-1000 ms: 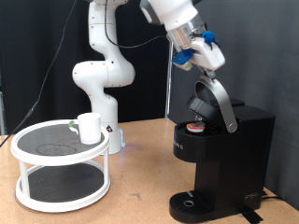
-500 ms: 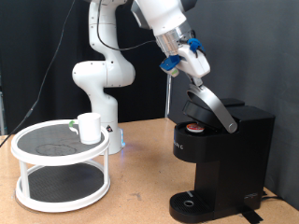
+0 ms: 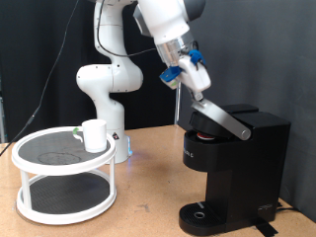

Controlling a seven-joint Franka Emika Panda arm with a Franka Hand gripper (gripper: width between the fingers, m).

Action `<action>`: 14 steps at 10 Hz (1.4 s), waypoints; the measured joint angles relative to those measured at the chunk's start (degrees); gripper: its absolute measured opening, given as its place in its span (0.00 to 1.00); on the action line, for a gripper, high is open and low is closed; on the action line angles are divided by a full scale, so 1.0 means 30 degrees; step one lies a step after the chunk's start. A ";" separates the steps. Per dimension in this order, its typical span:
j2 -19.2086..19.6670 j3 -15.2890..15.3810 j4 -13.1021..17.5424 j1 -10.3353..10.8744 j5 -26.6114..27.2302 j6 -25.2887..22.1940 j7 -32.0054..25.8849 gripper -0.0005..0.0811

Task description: Make a cup of coffee with the keurig machine

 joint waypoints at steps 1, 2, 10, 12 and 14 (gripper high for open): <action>0.0067 -0.0035 -0.0430 -0.0089 -0.0243 0.0375 -0.0094 0.01; 0.0122 -0.0072 -0.0812 -0.0123 -0.0346 0.0813 -0.0135 0.01; 0.1224 -0.0048 -0.2210 -0.0218 -0.0464 0.3161 -0.0141 0.01; 0.1209 -0.0065 -0.2229 -0.0218 -0.0327 0.3162 -0.0433 0.01; 0.1066 -0.0168 -0.2467 -0.0219 0.0377 0.3309 -0.1894 0.01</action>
